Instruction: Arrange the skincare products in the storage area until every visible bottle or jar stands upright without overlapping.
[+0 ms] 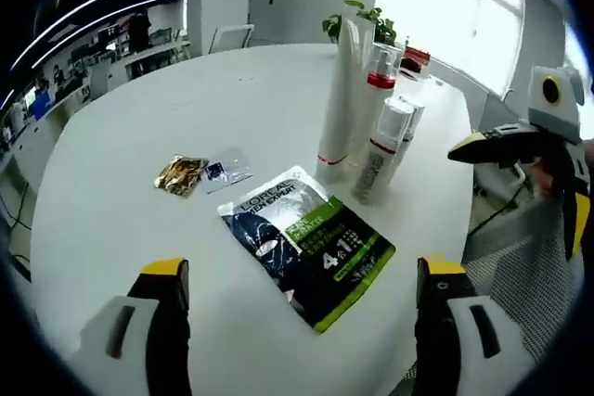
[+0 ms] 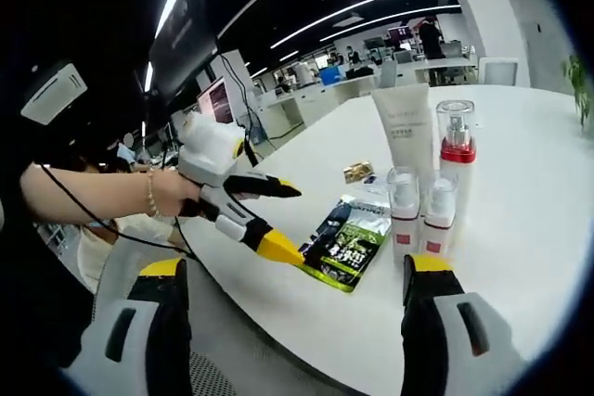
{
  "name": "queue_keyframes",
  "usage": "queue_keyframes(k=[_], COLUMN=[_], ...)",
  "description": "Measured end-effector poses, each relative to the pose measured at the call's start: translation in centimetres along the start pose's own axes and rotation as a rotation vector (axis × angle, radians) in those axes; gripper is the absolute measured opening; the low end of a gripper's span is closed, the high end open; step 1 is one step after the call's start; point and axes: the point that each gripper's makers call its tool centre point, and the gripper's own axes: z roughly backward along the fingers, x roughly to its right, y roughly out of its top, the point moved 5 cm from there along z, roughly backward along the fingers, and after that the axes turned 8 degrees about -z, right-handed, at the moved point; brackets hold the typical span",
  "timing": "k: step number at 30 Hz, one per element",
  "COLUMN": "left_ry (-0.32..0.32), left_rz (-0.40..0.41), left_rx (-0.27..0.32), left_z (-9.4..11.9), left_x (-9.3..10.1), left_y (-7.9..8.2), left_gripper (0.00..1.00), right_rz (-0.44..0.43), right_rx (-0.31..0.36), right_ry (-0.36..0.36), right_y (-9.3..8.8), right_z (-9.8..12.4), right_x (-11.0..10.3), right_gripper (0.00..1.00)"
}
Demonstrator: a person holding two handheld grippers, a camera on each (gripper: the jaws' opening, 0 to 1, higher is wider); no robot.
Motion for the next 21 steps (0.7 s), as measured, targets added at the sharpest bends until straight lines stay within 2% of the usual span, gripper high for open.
queue_keyframes(k=[6, 8, 9, 14, 17, 21], left_ry=[-0.002, 0.0, 0.004, 0.016, 0.038, 0.084], left_rz=[0.105, 0.119, 0.118, 0.148, 0.178, 0.175], left_rx=[0.087, 0.104, 0.11, 0.133, 0.187, 0.175], left_z=[2.2, 2.7, 3.5, 5.4, 7.1, 8.8], left_x=[-0.2, -0.3, 0.2, 0.5, 0.5, 0.3], left_y=[0.2, 0.1, 0.3, -0.5, -0.8, -2.1], left_gripper=[0.99, 0.99, 0.99, 0.99, 0.99, 0.97], right_rz=[0.0, 0.0, 0.003, 0.008, 0.013, 0.017], right_rx=[0.006, 0.006, 0.007, 0.005, 0.003, -0.001], right_ry=[-0.018, -0.023, -0.032, -0.05, -0.062, -0.072], right_y=[0.0, 0.0, 0.1, 0.1, 0.0, 0.0], right_z=[0.1, 0.1, 0.1, 0.1, 0.1, 0.1], right_x=[0.3, 0.4, 0.5, 0.7, 0.8, 0.9], right_gripper=[0.96, 0.96, 0.96, 0.95, 0.95, 0.94])
